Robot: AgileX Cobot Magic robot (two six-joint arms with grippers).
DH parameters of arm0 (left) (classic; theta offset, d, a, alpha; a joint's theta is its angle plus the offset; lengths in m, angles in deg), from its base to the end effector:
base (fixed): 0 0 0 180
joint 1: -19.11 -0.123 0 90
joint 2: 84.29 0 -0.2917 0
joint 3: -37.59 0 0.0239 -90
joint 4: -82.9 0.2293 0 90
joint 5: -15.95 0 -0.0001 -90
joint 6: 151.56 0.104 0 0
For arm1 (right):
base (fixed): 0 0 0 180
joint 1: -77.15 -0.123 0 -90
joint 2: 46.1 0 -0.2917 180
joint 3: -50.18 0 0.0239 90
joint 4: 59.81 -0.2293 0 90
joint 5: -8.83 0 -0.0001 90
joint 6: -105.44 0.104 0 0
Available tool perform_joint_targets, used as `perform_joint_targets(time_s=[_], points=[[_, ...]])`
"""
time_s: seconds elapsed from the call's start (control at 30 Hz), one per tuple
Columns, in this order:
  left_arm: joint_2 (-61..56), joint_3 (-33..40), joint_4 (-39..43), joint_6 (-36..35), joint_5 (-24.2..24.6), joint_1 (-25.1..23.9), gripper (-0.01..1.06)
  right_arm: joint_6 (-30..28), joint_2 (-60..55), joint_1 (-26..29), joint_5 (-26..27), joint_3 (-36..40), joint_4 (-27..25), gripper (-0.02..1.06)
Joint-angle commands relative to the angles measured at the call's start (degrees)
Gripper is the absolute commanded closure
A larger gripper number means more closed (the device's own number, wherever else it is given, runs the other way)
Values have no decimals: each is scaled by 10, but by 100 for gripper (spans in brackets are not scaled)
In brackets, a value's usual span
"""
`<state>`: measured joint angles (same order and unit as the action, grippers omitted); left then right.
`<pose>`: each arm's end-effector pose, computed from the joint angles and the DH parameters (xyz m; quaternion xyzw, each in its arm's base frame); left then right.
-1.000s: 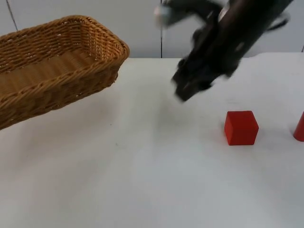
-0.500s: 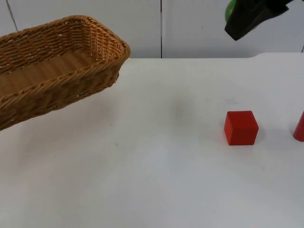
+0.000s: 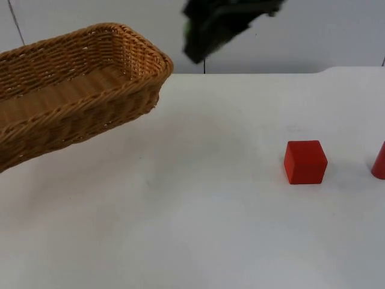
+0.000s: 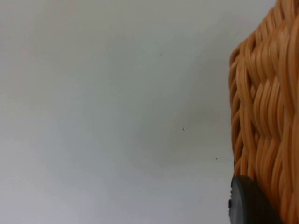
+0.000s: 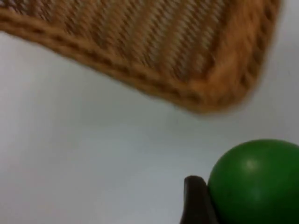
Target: Pick up the basket with the left hand and place the object to the left of the red cylinder into the basket with the right hand.
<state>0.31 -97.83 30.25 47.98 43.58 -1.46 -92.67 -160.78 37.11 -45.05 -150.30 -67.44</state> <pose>0.2178 0.0407 0.2062 -0.3514 0.8749 -0.2017 0.2654 0.3046 0.2705 0.3075 -0.4461 0.8496 0.1135 0.2575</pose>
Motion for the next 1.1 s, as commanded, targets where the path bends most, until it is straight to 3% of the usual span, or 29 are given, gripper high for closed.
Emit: perform_joint_targets(time_s=[0.0, 0.27, 0.37, 0.4, 0.47, 0.57, 0.6, 0.67, 0.7, 0.93, 1.07], points=[[-3, 0, -6, -5, 3, -2, 105, 8, -62, -22, 13, -88, -6, 105], [-3, 0, -7, -4, 3, -2, 105, 14, -195, -38, 15, -261, -16, 104], [-3, 0, -5, -4, 3, -2, 105, 20, -243, -38, 12, -303, -18, 90], [-3, 0, -5, -4, 3, -2, 105, 20, -243, -38, 12, -303, -18, 90], [-3, 0, -4, -4, 1, -2, 105, 22, -257, -38, 13, -312, -20, 71], [-3, 0, -4, -4, 1, -2, 105, 22, -259, -38, 18, -312, -19, 30], [-3, 0, -4, -4, 1, -2, 105, 22, -259, -38, 18, -312, -19, 30], [-3, 0, -3, -4, 0, -2, 105, 22, -248, -38, 17, -312, -14, 7], [-3, 0, -3, -4, 0, -2, 105, 20, -240, -38, 13, -312, -14, 1], [-3, 0, 5, -4, 0, -2, 105, 33, -175, -37, -35, -312, 20, -1], [-3, 0, 8, -4, 0, -2, 105, 68, -93, -35, -64, -295, 76, -1]])
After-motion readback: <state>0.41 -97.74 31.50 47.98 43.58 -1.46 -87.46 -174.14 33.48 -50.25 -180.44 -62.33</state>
